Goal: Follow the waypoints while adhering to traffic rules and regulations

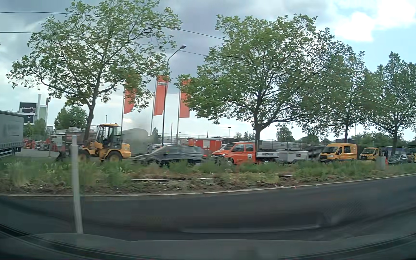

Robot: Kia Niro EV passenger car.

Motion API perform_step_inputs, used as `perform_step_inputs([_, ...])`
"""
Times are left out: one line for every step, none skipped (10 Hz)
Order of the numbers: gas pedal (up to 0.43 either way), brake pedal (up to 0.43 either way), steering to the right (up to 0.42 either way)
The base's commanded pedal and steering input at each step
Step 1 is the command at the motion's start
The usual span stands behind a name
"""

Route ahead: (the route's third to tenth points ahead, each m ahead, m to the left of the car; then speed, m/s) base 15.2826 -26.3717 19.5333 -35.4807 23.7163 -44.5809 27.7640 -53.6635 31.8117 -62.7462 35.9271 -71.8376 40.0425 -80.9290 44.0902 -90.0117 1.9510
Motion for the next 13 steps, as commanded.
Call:
perform_step_inputs([0.059, 0.037, 0.852])
perform_step_inputs([0.067, 0.037, 0.852])
perform_step_inputs([0.079, 0.037, 0.852])
perform_step_inputs([0.079, 0.037, 0.852])
perform_step_inputs([0.079, 0.037, 0.852])
perform_step_inputs([0.079, 0.037, 0.852])
perform_step_inputs([0.087, 0.037, 0.852])
perform_step_inputs([0.098, 0.037, 0.852])
perform_step_inputs([0.118, 0.037, 0.850])
perform_step_inputs([0.130, 0.037, 0.850])
perform_step_inputs([0.138, 0.037, 0.845])
perform_step_inputs([0.150, 0.037, 0.830])
perform_step_inputs([0.150, 0.037, 0.805])
